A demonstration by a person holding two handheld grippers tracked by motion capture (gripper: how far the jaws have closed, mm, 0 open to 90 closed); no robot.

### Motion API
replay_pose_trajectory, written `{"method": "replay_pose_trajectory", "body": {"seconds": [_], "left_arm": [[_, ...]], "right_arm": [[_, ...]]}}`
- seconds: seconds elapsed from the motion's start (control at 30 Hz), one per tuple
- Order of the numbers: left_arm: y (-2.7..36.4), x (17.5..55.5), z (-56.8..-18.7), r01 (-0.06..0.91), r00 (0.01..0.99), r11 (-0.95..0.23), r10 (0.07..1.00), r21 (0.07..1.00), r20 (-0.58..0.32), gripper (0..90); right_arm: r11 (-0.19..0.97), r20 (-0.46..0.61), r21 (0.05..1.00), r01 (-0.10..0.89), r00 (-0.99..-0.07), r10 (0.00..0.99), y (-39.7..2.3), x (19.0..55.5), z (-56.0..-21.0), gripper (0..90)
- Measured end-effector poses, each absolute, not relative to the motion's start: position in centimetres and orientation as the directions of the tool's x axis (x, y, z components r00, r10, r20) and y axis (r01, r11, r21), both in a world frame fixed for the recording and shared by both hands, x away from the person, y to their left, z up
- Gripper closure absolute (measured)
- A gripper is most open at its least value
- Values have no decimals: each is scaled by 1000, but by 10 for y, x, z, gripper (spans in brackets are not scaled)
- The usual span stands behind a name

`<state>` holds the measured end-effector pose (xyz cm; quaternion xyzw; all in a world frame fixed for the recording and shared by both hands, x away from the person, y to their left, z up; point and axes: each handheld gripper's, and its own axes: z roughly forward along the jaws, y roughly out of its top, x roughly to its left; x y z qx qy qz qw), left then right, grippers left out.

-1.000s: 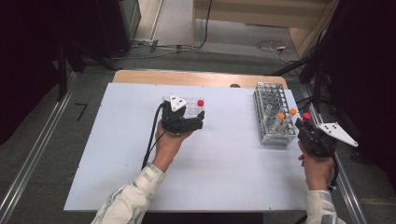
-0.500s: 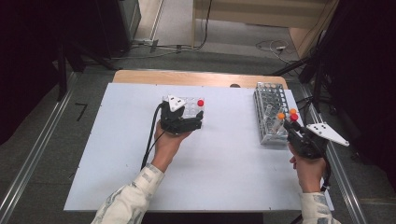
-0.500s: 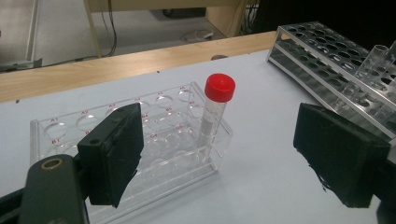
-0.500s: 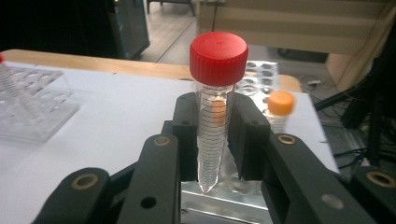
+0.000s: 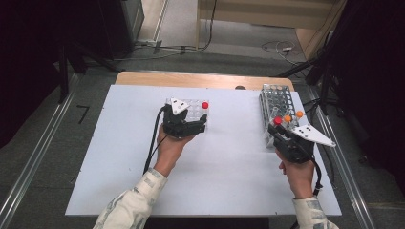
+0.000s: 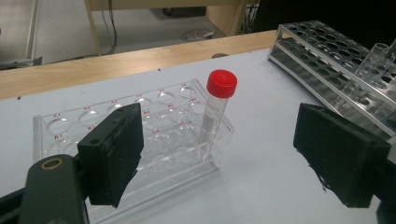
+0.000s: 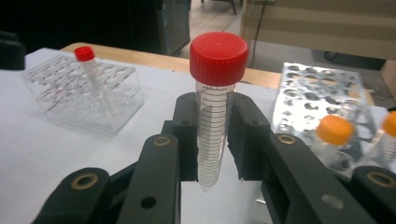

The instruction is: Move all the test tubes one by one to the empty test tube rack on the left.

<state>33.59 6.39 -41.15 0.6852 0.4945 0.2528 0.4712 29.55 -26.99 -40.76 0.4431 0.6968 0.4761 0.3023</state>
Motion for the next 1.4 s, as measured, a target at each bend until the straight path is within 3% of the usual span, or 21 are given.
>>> {"method": "replay_pose_trajectory", "body": {"seconds": [0.47,0.63,0.87,1.03,1.3,1.4], "left_arm": [[51,333,-411,446,426,-75,894,892,-138,129],[41,327,-404,453,471,-66,864,889,-176,150],[24,321,-403,451,526,-111,834,885,-164,197],[15,319,-403,444,559,-130,813,886,-161,261],[11,318,-405,424,594,-164,793,891,-136,540],[11,318,-405,422,600,-173,789,890,-131,581]], "right_arm": [[231,-1,900,369,-529,849,-220,305,-433,709],[254,-5,896,365,-563,827,-200,305,-436,708],[273,-7,890,365,-588,809,-180,309,-441,708],[276,5,886,374,-601,799,-166,313,-443,709],[291,0,883,368,-620,785,-150,314,-443,708],[292,-2,884,365,-621,784,-148,315,-442,708]]}}
